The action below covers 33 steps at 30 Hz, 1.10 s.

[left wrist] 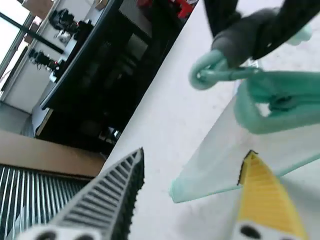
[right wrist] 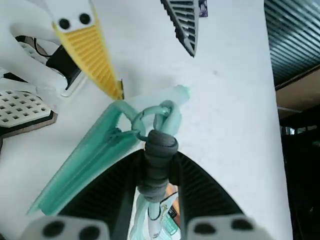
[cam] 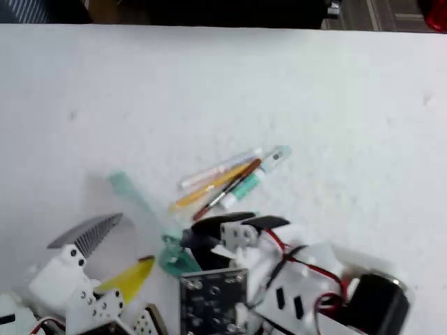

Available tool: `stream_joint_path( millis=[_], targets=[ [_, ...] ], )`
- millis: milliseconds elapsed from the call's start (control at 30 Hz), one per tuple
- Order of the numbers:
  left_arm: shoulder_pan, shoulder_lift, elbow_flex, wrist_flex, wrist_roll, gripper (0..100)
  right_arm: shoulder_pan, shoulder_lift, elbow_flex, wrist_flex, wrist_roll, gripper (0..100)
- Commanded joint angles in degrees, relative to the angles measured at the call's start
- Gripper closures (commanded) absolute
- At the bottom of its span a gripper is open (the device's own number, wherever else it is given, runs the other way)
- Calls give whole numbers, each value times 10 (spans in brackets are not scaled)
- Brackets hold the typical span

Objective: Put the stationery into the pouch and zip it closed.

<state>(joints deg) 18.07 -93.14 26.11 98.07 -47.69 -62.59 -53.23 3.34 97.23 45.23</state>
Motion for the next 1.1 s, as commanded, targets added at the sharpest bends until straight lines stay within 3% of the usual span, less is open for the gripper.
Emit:
stream_joint_path(
  millis=[0,300,567,700,867,1067],
  targets=[
    [74,97,-11,-43,20,682,-2,29,-14,9,6,981],
    [182,157,4,-69,24,649,-2,70,-102,12,7,981],
    [183,153,110,-122,26,649,0,67,-105,11,7,981],
    [147,106,116,-122,44,652,17,72,-102,7,7,981],
    [108,30,126,-120,50,751,84,72,-102,-38,3,981],
    [103,16,189,-171,67,954,90,85,-101,-60,0,981]
  ],
)
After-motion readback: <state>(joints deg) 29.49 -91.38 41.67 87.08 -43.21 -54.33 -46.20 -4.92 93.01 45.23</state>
